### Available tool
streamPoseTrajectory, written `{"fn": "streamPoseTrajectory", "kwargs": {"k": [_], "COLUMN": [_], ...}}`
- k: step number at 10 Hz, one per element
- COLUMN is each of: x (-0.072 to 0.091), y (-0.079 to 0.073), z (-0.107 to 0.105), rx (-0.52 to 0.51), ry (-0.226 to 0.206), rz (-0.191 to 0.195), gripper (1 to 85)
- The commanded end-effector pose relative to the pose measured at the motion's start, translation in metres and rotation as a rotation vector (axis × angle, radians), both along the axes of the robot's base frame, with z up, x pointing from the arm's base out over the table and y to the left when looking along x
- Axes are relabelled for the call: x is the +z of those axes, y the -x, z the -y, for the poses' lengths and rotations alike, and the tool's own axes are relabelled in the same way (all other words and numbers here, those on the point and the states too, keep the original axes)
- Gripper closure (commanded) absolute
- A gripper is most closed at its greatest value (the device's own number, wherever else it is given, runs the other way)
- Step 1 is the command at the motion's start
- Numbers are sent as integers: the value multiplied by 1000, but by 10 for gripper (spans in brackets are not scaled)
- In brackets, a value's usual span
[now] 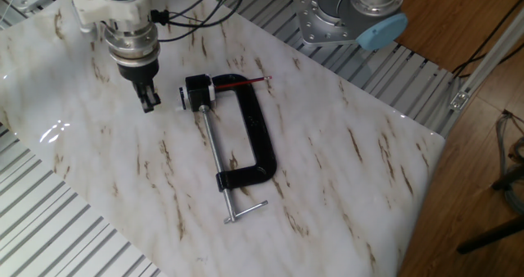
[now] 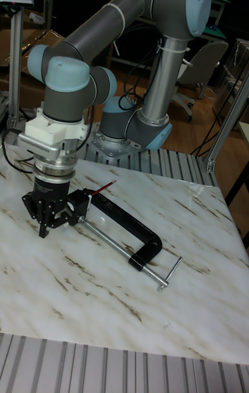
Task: Sharpen the pencil with a pencil sharpener
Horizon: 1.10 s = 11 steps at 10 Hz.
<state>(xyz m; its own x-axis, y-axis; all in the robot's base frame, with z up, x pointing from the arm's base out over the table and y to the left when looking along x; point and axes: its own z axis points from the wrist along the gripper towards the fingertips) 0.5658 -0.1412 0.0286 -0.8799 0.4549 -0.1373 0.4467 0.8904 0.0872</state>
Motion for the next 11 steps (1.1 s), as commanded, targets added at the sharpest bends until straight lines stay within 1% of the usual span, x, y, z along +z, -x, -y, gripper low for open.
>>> {"fn": "streamPoseTrajectory", "kwargs": {"k": [1, 2, 3, 4, 5, 6, 7, 9, 11], "x": [-4, -4, -3, 0, 2, 2, 1, 0, 1], "y": [-1, 2, 0, 1, 4, 7, 9, 15, 22], "z": [-13, -14, -14, -26, -24, -23, -21, -19, -18], "rx": [-72, -71, -62, -30, -27, -32, -22, -3, -2], "ry": [-53, -37, -39, -85, -70, -63, -62, -70, -80], "rz": [-8, -26, -18, -13, -18, -25, -25, -24, -26], "gripper": [847, 833, 793, 713, 707, 700, 677, 607, 587]}}
